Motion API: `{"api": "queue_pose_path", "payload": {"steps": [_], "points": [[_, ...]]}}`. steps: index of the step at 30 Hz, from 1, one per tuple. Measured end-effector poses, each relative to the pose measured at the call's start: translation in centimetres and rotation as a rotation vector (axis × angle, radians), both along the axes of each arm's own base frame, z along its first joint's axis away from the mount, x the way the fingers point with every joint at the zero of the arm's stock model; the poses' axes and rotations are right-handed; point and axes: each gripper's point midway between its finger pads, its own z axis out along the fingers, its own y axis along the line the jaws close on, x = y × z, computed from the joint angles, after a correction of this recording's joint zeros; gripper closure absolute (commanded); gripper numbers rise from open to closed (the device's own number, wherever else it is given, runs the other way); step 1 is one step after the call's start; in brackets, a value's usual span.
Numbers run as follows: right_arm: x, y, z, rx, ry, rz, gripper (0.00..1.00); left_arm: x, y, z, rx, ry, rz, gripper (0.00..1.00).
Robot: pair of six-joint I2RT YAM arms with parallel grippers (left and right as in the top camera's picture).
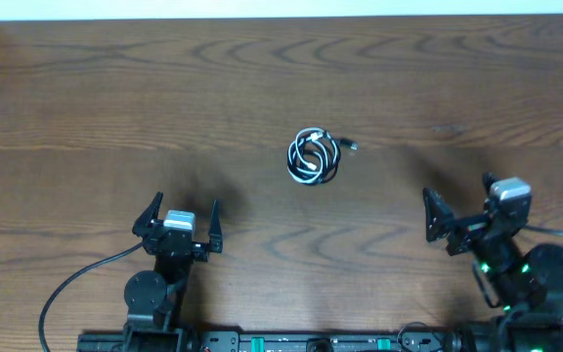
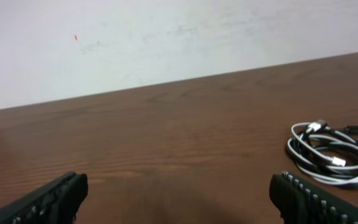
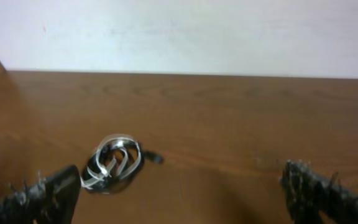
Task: Untangle cables
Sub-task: 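Move the left gripper forward and down onto the cable bundle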
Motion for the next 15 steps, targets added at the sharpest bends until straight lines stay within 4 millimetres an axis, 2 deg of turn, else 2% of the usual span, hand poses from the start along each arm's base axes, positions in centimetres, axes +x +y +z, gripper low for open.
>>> {"api": "queue_pose_path", "payload": {"steps": [5, 8, 15], "points": [[0.8, 0.7, 4.5, -0.009, 0.057, 0.052, 0.01, 0.0, 0.0, 0.0, 0.0, 0.001, 0.001, 0.02], [1.1, 1.4, 6.1, -0.033, 0.092, 0.103, 0.01, 0.0, 0.0, 0.0, 0.0, 0.002, 0.001, 0.02], [2.3, 1.7, 6.1, -0.078, 0.156, 0.146, 0.01, 0.0, 0.0, 0.0, 0.0, 0.002, 0.001, 0.02]]}}
